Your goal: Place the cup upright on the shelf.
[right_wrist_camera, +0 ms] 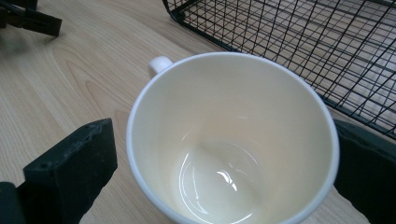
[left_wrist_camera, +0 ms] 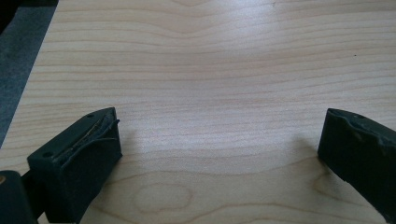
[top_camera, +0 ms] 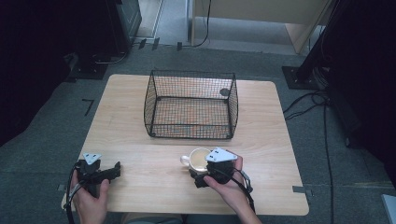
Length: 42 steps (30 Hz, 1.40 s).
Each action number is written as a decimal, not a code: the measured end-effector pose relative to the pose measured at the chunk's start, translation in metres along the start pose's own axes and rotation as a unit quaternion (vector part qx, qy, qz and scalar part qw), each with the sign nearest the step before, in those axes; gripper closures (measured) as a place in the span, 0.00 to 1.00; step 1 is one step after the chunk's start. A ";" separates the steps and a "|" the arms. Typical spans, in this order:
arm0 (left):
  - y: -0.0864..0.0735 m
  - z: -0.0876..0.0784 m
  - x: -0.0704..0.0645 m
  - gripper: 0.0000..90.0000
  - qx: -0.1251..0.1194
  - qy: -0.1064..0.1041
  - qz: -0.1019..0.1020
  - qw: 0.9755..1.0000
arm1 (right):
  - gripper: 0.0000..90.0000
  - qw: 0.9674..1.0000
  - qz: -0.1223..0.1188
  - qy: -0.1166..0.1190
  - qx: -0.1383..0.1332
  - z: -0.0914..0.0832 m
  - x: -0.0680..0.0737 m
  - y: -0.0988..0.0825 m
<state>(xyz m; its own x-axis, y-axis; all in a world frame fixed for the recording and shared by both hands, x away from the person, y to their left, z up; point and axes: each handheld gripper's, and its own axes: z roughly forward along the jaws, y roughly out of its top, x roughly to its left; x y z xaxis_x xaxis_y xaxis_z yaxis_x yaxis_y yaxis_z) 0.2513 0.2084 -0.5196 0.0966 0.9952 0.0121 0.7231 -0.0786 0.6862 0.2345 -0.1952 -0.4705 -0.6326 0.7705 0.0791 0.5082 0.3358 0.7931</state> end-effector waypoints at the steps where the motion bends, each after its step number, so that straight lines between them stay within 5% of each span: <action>1: 0.000 0.000 0.000 0.00 0.000 0.000 0.000 1.000 | 0.00 1.000 -0.001 -0.001 0.001 0.001 0.000 -0.001; 12: 0.000 0.000 0.000 0.00 0.000 0.000 0.000 1.000 | 0.00 1.000 -0.002 -0.008 0.010 0.010 0.001 -0.004; 14: 0.000 0.000 0.000 0.00 0.000 0.000 0.000 1.000 | 0.09 1.000 0.000 -0.023 0.006 0.010 0.001 -0.005; 22: 0.000 0.000 0.000 0.00 0.000 0.000 0.000 1.000 | 0.10 1.000 -0.004 -0.025 0.008 0.009 0.003 -0.004; 42: 0.000 0.000 0.000 0.00 0.000 0.000 0.000 1.000 | 0.10 0.998 -0.017 -0.025 -0.053 -0.017 0.006 0.027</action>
<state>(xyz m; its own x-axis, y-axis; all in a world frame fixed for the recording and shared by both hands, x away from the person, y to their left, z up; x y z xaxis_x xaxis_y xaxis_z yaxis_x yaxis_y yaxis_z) 0.2513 0.2084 -0.5196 0.0964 0.9953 0.0116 0.7232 -0.0780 0.6862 0.2344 -0.1906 -0.4383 -0.6168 0.7868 0.0227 0.4202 0.3047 0.8548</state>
